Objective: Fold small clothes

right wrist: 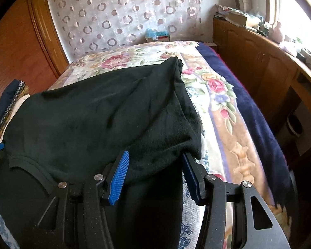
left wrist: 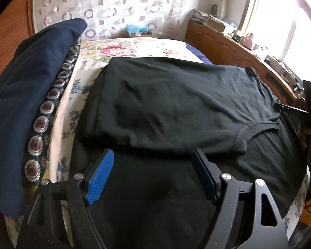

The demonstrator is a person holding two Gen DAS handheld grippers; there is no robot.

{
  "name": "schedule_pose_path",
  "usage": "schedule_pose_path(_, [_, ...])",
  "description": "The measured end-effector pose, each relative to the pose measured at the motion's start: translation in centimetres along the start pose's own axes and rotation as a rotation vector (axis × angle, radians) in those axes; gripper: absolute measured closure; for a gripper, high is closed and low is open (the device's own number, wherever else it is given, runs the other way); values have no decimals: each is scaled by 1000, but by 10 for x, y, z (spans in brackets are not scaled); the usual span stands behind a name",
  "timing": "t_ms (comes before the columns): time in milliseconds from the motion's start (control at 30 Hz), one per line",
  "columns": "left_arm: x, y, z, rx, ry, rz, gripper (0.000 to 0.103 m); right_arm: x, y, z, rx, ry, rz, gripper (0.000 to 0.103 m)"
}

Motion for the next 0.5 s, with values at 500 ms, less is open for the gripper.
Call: schedule_pose_path(500, [16, -19, 18, -10, 92, 34, 38, 4, 2, 3, 3, 26, -12, 49])
Point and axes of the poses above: each gripper's, at about its wrist camera, not at the fingertips, and y roughly against the way its jaws point, x to its left, z to its top, the point moved 3 cm from there along -y, roughly the way its jaws point, and after that the axes turned 7 degrees about -x, right-handed, at the moved point
